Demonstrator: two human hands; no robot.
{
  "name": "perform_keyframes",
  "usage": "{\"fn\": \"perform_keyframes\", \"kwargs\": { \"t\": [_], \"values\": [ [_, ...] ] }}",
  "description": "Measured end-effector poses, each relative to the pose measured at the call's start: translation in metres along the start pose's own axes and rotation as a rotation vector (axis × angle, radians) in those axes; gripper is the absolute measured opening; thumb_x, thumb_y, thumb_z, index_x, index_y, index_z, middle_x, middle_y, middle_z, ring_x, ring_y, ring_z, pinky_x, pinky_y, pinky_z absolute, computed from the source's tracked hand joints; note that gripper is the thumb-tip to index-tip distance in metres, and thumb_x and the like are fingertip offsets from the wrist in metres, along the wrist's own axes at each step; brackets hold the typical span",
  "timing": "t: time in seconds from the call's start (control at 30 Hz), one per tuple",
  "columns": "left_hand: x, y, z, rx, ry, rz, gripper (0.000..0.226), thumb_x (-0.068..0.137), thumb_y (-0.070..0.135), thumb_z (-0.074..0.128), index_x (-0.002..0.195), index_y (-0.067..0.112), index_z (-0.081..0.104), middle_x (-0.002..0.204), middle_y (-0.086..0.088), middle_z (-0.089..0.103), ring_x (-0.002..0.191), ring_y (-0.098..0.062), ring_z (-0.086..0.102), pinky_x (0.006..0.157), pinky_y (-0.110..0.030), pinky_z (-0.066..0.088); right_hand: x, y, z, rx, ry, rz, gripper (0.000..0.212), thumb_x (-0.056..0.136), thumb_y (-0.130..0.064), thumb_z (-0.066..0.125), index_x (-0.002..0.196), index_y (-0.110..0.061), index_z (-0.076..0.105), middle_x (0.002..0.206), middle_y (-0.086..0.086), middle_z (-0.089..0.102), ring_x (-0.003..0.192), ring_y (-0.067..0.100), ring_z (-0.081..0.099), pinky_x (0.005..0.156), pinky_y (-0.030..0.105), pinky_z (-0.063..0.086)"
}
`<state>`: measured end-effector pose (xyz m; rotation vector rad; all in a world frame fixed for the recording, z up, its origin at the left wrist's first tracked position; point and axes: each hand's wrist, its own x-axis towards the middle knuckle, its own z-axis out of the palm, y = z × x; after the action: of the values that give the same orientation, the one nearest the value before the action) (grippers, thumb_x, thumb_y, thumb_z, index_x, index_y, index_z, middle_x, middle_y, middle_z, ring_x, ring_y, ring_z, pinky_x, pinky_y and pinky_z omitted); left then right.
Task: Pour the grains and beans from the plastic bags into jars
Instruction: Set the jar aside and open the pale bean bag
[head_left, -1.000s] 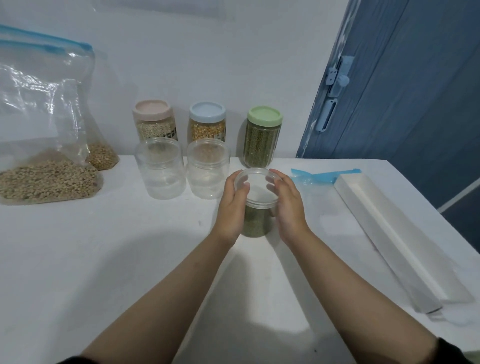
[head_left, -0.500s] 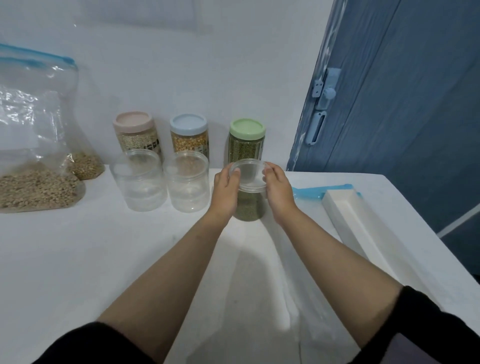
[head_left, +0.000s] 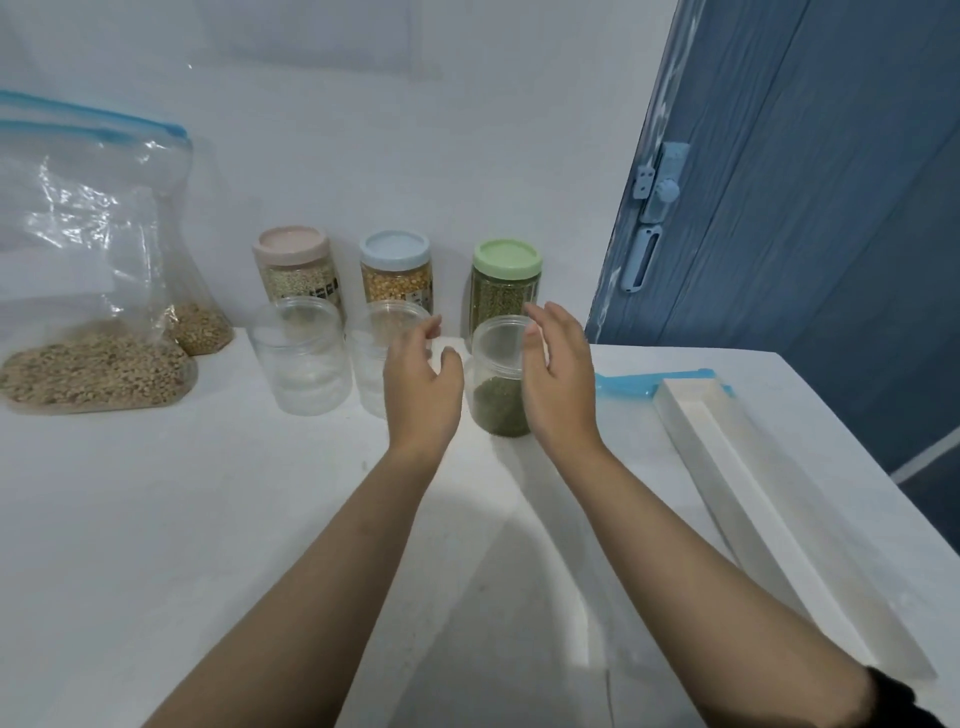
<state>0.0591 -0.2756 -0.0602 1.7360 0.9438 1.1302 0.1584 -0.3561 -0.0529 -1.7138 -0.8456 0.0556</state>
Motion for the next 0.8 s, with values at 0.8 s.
{"fn": "perform_keyframes", "kwargs": {
  "t": [0.8],
  "values": [
    [0.067,-0.064,-0.080,0.479,-0.262,0.272,0.042,0.104,0.026,0.042,0.138,0.002,0.049,0.150,-0.012,0.037,0.143,-0.025,0.026,0.112,-0.039,0.035,0.004,-0.032,0.122,-0.003,-0.231,0.347,0.053,0.108,-0.027,0.033,0.158,-0.017,0.021,0.163,0.004,0.025,0.149,0.022,0.026,0.118,0.034,0.021]
  ]
}}
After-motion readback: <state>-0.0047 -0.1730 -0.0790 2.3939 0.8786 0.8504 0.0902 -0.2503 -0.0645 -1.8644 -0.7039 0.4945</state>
